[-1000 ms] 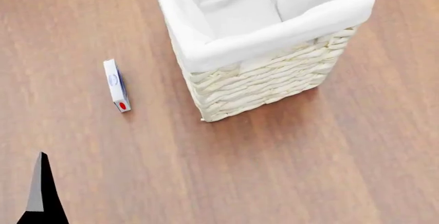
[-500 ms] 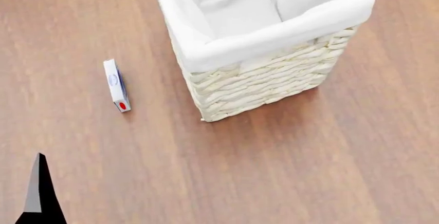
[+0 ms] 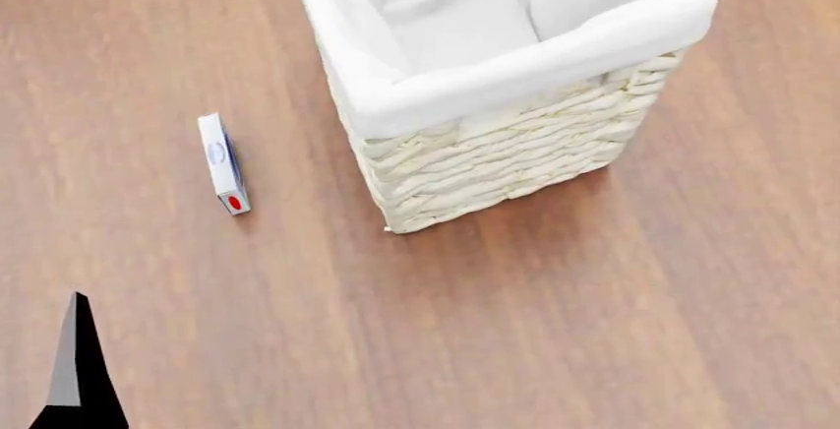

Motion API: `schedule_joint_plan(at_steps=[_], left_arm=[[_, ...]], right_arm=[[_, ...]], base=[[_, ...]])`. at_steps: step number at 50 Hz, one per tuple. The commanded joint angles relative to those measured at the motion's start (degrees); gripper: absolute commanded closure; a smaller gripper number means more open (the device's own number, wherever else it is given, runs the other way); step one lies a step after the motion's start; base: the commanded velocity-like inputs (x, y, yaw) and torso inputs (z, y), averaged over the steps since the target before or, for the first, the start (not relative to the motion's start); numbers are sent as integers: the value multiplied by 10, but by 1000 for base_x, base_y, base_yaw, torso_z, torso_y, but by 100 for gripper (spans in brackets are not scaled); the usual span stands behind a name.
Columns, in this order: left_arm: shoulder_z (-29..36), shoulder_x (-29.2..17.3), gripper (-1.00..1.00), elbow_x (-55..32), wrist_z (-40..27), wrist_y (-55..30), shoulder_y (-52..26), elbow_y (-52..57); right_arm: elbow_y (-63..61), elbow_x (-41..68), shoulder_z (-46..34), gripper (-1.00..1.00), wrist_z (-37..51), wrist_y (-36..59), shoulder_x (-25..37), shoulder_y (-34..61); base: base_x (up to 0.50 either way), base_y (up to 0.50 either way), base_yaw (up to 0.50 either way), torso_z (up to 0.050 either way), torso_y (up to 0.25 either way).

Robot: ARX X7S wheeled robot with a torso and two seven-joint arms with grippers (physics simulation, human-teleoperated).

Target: Pick up the alphabet soup and the cream cheese box, and put them in the basket.

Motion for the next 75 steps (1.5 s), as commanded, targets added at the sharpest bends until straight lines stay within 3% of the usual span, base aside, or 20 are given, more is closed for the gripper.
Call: schedule_joint_plan(at_steps=[1,39,75], left_arm=[[4,0,-100,0,0,1,-4,-6],[10,-5,-100,10,-14,-14,-12,3],[3,-12,-100,11,-28,-20,-14,11]], right_arm=[[9,8,3,-100,1,-3,2,-2],[75,40,16,-100,-32,-28,-11,22],[181,43,-2,-100,-92,-35,-61,76]], base=[[0,0,0,0,0],[0,0,0,0,0],[0,0,0,0,0]])
